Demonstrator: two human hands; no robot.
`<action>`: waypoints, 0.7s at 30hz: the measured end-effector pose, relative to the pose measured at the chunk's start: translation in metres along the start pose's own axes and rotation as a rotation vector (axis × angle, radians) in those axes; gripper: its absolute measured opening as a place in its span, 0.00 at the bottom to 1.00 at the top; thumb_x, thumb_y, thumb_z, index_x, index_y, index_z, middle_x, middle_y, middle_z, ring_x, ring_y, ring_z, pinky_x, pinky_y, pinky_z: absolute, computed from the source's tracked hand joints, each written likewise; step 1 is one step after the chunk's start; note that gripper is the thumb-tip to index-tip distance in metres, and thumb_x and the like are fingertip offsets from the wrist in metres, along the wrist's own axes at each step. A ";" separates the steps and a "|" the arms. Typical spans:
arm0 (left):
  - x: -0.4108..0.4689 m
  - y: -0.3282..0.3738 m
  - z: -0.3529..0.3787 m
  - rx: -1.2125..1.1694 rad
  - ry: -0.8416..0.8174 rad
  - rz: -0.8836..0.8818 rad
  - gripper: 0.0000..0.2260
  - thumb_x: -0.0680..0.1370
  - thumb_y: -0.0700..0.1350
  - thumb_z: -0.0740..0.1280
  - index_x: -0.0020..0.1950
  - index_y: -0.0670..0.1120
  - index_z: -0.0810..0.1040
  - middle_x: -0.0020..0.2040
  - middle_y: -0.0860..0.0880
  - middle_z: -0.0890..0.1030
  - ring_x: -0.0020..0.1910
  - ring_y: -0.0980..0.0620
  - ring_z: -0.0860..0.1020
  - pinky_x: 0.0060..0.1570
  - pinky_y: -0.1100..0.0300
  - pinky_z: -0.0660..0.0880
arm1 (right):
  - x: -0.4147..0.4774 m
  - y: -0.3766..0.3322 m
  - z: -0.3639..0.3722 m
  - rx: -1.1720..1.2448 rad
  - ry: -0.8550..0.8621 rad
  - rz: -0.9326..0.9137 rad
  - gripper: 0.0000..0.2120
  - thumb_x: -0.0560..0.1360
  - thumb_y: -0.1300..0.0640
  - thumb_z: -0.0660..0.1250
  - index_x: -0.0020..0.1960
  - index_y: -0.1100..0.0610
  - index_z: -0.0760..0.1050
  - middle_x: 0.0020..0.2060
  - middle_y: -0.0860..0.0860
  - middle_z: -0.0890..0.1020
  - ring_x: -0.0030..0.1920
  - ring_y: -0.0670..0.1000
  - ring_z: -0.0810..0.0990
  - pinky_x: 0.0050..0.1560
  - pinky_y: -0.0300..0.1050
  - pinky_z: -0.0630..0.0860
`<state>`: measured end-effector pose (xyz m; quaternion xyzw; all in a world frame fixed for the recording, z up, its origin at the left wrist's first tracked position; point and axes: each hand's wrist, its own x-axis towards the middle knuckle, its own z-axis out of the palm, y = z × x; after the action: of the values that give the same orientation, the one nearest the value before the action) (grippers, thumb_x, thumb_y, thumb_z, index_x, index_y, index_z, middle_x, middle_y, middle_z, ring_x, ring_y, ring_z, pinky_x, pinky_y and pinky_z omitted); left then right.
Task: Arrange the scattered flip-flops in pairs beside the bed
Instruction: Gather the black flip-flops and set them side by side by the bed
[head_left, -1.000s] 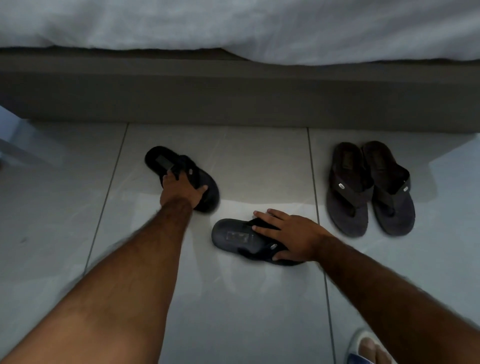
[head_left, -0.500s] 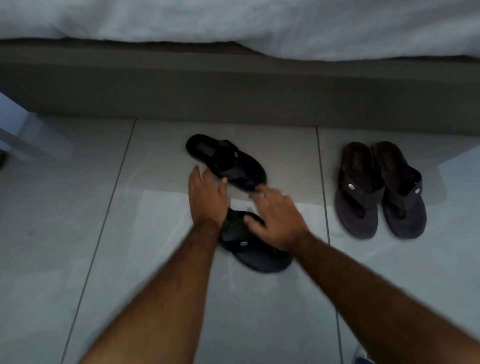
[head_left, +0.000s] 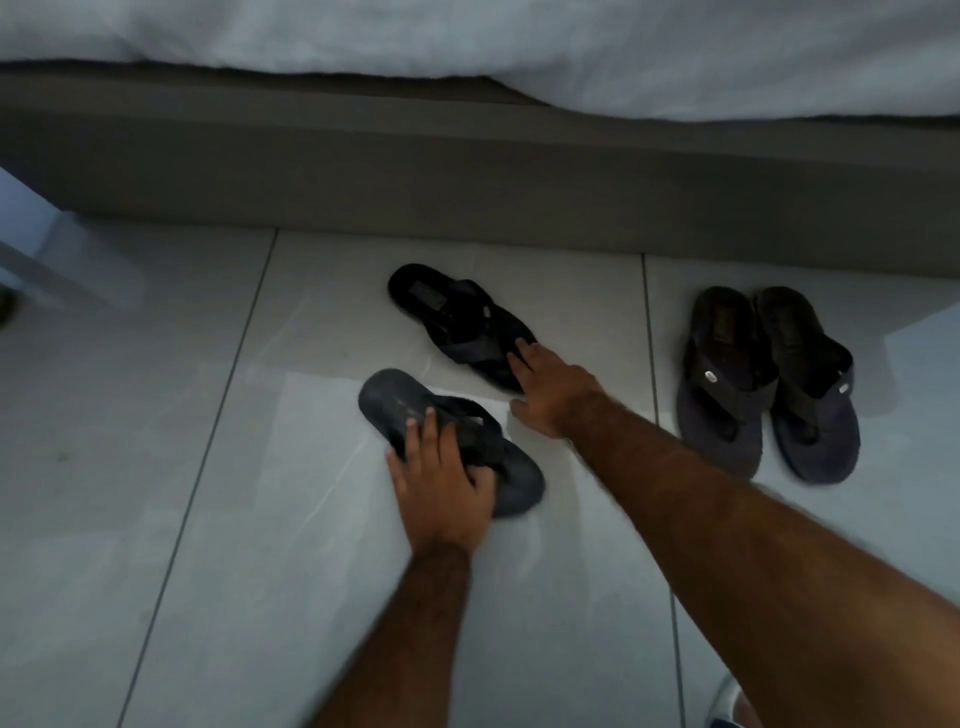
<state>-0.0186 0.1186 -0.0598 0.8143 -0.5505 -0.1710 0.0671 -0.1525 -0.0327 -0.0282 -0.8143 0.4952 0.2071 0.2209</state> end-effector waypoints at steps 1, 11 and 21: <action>0.013 -0.010 -0.007 0.022 -0.028 -0.001 0.30 0.73 0.51 0.63 0.76 0.49 0.67 0.81 0.50 0.61 0.81 0.46 0.53 0.79 0.40 0.47 | -0.005 0.000 0.004 -0.003 0.044 0.006 0.35 0.81 0.45 0.57 0.82 0.55 0.48 0.82 0.53 0.46 0.81 0.54 0.49 0.76 0.56 0.61; 0.130 -0.051 -0.057 0.028 -0.060 0.088 0.16 0.81 0.48 0.59 0.61 0.41 0.80 0.78 0.48 0.67 0.80 0.44 0.58 0.77 0.41 0.53 | -0.010 -0.004 0.018 0.299 0.487 -0.016 0.31 0.73 0.50 0.71 0.73 0.57 0.67 0.72 0.60 0.67 0.71 0.61 0.67 0.66 0.56 0.73; 0.122 -0.020 -0.037 -0.083 -0.027 -0.136 0.24 0.80 0.53 0.60 0.75 0.46 0.69 0.80 0.38 0.60 0.74 0.33 0.65 0.74 0.43 0.62 | 0.023 -0.008 0.020 0.337 0.239 -0.010 0.53 0.71 0.46 0.76 0.82 0.45 0.43 0.82 0.56 0.39 0.80 0.59 0.57 0.74 0.55 0.67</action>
<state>0.0527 0.0111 -0.0559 0.8439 -0.4873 -0.2091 0.0816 -0.1379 -0.0341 -0.0563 -0.7871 0.5414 0.0223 0.2946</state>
